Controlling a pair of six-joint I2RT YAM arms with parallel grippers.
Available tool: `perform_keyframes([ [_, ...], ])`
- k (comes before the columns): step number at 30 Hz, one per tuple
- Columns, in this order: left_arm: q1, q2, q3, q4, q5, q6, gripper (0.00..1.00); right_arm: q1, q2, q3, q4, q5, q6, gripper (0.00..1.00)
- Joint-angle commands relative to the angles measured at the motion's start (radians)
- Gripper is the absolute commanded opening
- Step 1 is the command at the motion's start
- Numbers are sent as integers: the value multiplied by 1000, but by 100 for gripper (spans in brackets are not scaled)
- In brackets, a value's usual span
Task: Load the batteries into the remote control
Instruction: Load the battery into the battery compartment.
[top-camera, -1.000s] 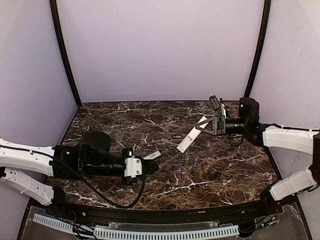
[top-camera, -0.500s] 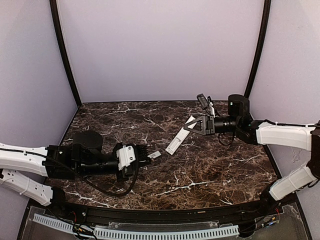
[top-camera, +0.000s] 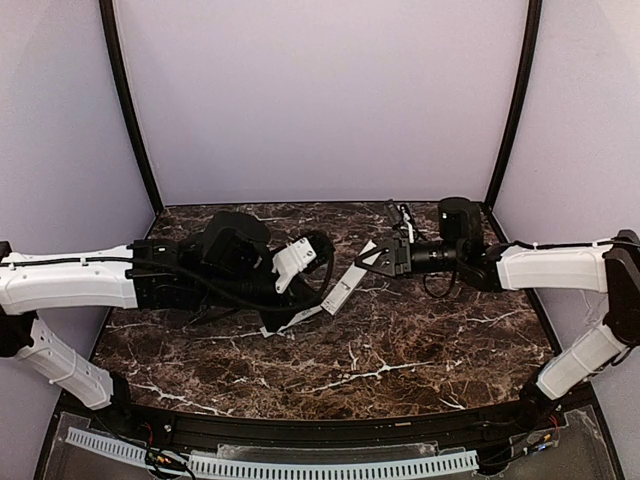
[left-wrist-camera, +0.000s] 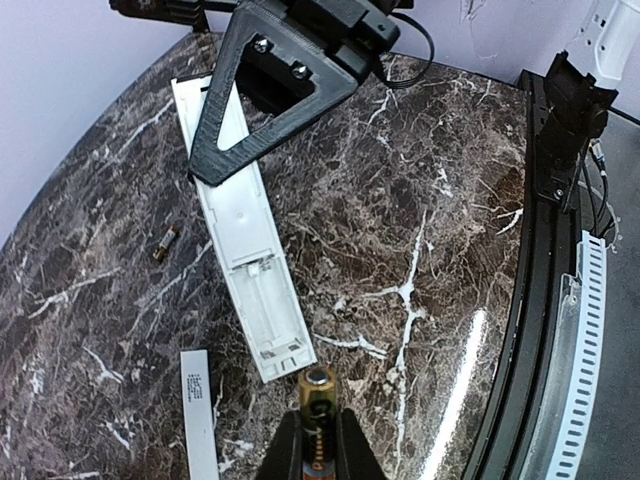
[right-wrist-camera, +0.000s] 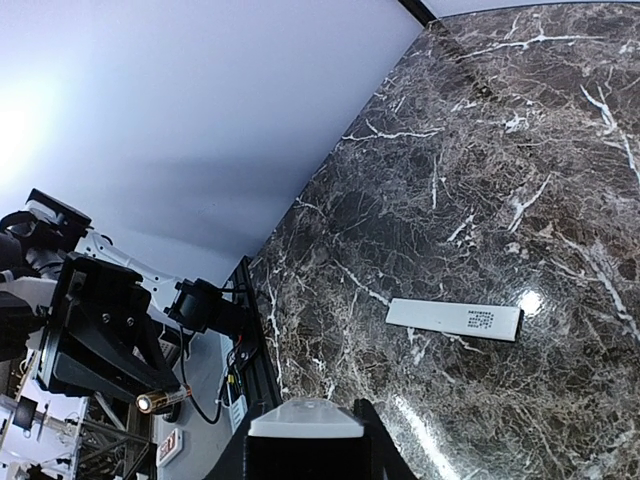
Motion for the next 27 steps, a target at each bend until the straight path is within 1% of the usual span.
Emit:
perform_keyframes([
  [1,53,76,112,-177,133,-129,0,14,32,1,89,21,44,0],
  [5,93,148,177,-239,245,-154,1,15,55,-27,162,4,72,0],
  [10,126,226,237,-309,319,-177,1,14,76,-57,235,-7,109,0],
  [13,129,265,274,-331,325,-192,1,16,92,-78,289,-11,140,0],
  [19,135,340,357,-427,323,-201,3,18,142,-134,433,-29,216,0],
  [27,142,434,451,-531,272,-195,4,19,195,-177,572,-39,294,0],
])
